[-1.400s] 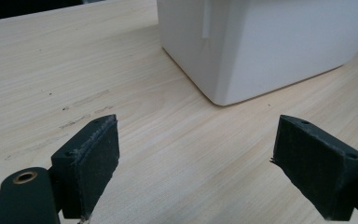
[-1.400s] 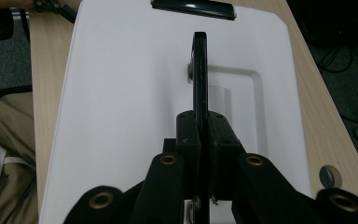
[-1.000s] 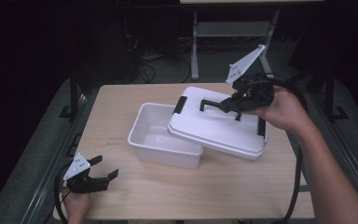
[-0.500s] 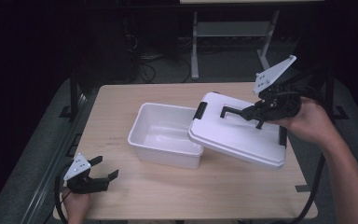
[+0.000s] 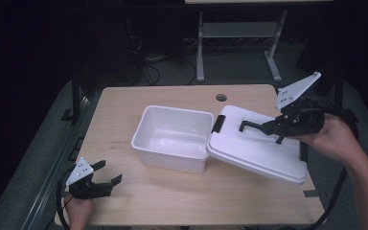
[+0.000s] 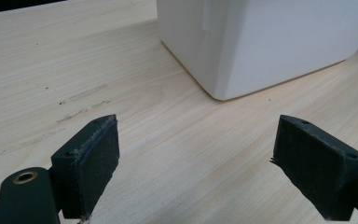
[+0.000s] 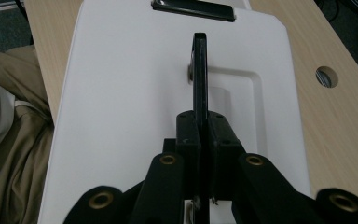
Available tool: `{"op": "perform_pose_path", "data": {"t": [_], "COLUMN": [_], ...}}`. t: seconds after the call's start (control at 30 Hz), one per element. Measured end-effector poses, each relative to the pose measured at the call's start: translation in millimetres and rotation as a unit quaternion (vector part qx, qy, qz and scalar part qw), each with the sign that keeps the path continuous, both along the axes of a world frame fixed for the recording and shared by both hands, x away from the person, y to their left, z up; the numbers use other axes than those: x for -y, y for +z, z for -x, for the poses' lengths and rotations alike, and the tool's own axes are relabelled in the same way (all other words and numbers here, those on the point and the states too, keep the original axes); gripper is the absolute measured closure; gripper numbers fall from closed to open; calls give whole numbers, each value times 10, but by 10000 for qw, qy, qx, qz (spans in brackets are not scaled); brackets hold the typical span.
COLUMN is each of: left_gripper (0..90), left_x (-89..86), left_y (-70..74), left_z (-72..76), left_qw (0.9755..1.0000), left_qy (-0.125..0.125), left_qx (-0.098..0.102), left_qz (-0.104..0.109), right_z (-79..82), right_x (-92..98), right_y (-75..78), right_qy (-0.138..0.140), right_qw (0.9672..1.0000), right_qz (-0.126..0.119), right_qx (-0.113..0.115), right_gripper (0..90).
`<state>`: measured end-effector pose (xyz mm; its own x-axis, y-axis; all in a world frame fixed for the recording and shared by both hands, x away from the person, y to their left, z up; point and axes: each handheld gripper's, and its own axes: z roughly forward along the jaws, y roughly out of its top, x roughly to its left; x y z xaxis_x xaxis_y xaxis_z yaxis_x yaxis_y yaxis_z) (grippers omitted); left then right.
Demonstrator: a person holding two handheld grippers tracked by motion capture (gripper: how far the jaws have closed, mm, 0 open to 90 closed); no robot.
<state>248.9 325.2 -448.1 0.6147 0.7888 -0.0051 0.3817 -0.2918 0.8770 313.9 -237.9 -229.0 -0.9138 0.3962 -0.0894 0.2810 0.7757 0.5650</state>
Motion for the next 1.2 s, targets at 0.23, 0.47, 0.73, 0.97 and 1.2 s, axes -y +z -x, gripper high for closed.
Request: {"op": "perform_pose_path", "data": {"t": [0.23, 0.47, 0.73, 0.97, 1.2], "left_gripper": [136, 137, 137, 136, 136], "left_x": [15, 25, 15, 16, 9], "left_y": [-3, -2, 2, 3, 12], "left_z": [-7, -5, 6, 6, 18], "left_qw": [10000, 10000, 10000, 10000, 10000], "left_qy": [-2, -9, -3, -8, -13], "left_qx": [-2, -7, 28, 33, 84], "left_qz": [-15, -28, 20, 16, 29], "right_z": [64, 128, 197, 230, 236], "right_x": [107, 159, 171, 154, 150], "right_y": [-124, -234, -402, -526, -644], "right_qy": [-34, -29, -2, 57, 56], "right_qw": [10000, 9999, 9998, 9998, 9995], "right_qz": [-18, -22, -28, -44, -44], "right_qx": [-86, -152, -172, -204, -301], "right_gripper": [846, 845, 845, 845, 845]}}
